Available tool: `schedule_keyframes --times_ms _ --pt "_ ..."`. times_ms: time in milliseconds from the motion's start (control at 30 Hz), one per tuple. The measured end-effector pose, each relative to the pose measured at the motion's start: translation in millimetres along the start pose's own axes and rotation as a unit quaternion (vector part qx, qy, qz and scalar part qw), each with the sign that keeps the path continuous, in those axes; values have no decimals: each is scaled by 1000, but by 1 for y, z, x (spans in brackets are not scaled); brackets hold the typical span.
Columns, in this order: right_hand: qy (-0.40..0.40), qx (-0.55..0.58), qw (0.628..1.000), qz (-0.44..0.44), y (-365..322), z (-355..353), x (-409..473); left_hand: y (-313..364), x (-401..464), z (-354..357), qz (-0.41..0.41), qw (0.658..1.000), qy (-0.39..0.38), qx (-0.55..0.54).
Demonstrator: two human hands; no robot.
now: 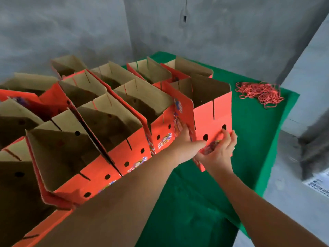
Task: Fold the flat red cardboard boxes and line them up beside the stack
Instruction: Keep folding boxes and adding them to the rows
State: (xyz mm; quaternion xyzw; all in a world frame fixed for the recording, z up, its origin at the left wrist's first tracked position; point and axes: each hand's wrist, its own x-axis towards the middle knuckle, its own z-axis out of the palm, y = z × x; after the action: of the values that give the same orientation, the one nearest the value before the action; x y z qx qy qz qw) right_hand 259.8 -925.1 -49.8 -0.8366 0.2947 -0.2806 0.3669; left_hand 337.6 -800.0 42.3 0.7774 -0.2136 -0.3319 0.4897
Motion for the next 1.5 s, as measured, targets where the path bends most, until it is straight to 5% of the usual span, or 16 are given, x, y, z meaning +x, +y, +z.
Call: schedule_keyframes --times_ms 300,467,633,833,1167,1333,1500 --pt "-178 -53 968 169 48 39 51 -31 38 -4 4 998 -60 23" --pt "-236 205 902 297 -12 72 101 -48 51 -11 0 1000 -22 1" --pt "-281 287 856 326 -53 91 117 -37 70 -26 -24 993 75 -89" --pt "-135 286 881 352 -70 95 92 -34 69 -33 -30 983 112 -144" --pt "-163 354 890 238 -157 103 -95 -91 -91 -61 -3 948 265 -178" --pt "-185 376 900 120 -238 101 -195 -105 -208 -94 63 897 361 -249" --pt "-308 358 881 23 -319 104 -332 -151 -362 -126 56 788 529 -312"
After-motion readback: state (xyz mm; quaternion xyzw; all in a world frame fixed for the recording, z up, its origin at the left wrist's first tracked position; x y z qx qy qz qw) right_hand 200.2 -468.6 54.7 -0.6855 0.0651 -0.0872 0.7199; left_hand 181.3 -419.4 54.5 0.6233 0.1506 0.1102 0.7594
